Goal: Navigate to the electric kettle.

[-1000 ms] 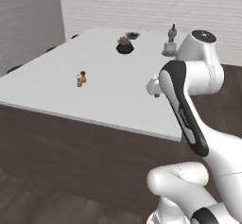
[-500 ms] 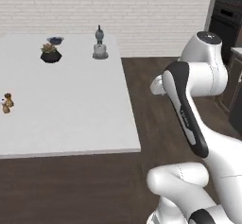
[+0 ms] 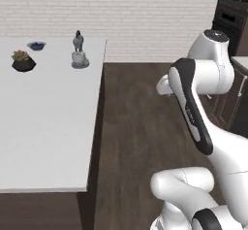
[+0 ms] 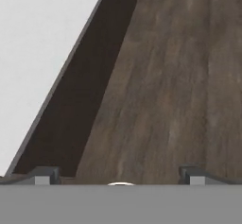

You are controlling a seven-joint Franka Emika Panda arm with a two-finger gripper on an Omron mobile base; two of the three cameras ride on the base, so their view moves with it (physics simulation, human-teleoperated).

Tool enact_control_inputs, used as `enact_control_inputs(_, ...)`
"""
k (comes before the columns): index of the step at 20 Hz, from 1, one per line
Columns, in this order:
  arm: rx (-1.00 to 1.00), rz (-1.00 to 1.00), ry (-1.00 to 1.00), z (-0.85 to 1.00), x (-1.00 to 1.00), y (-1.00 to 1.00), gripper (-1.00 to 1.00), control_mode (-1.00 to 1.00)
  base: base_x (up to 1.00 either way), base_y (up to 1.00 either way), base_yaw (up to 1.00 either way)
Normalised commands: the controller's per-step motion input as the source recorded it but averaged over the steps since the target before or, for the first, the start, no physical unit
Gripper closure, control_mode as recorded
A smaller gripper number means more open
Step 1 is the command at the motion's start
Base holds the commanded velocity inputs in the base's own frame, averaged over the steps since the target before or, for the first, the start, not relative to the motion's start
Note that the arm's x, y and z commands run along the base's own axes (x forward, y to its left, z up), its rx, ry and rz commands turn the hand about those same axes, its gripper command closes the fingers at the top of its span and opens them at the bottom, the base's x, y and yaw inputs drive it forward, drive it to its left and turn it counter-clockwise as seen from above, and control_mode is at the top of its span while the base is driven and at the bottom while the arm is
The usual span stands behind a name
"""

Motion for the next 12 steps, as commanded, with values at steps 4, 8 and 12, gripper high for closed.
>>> enact_control_inputs(4,0.00,0.00,0.00,0.00,0.00,0.00,-1.00,1.00,0.44,-1.00,0.20)
enact_control_inputs(8,0.00,0.00,0.00,0.00,0.00,0.00,-1.00,1.00,0.42,-1.00,-0.03)
enact_control_inputs(12,0.00,0.00,0.00,0.00,0.00,0.00,-1.00,1.00,0.00,-0.69,-0.77)
